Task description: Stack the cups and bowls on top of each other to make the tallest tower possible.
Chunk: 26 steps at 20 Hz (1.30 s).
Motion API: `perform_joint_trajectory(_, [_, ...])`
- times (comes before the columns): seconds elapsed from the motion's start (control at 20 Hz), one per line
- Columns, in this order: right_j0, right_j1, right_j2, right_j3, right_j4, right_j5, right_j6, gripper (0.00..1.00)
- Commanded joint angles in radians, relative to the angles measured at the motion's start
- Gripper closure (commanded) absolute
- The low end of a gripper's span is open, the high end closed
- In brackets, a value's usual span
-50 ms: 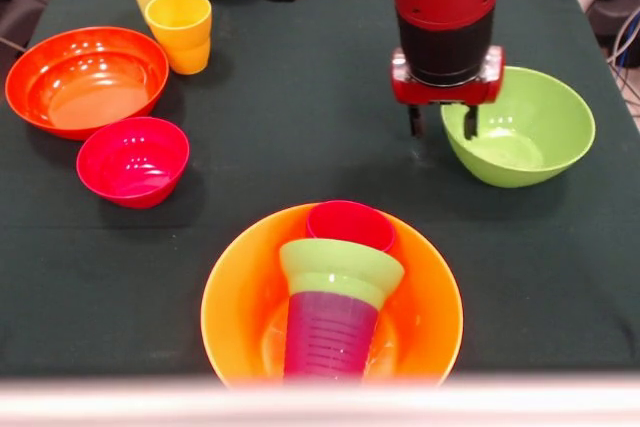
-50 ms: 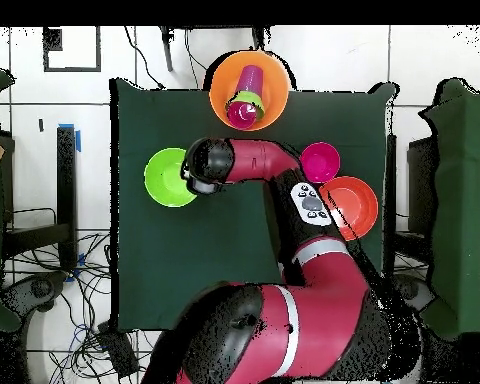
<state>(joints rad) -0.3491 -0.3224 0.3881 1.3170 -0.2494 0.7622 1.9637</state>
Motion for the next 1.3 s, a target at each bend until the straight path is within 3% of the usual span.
perform_joint_trajectory(0.05, [0.026,0.035,0.083,-0.028,0.027,-0.031,-0.019,0.00])
perform_joint_trajectory(0.2, [0.030,0.063,0.081,-0.062,0.017,-0.054,-0.024,0.00])
perform_joint_trajectory(0.4, [0.020,0.056,0.085,-0.026,0.015,-0.078,-0.014,0.00])
perform_joint_trajectory(0.45, [0.019,0.052,0.085,-0.015,0.016,-0.083,-0.008,1.00])
perform_joint_trajectory(0.7, [0.036,0.021,0.045,0.016,-0.032,-0.127,0.001,1.00])
perform_joint_trajectory(1.05, [0.040,0.020,0.020,0.006,-0.051,-0.117,-0.012,1.00])
perform_joint_trajectory(1.2, [0.031,-0.032,0.013,0.009,-0.033,0.009,-0.044,1.00])
perform_joint_trajectory(1.3, [-0.014,-0.107,0.033,0.038,0.040,0.201,-0.060,1.00])
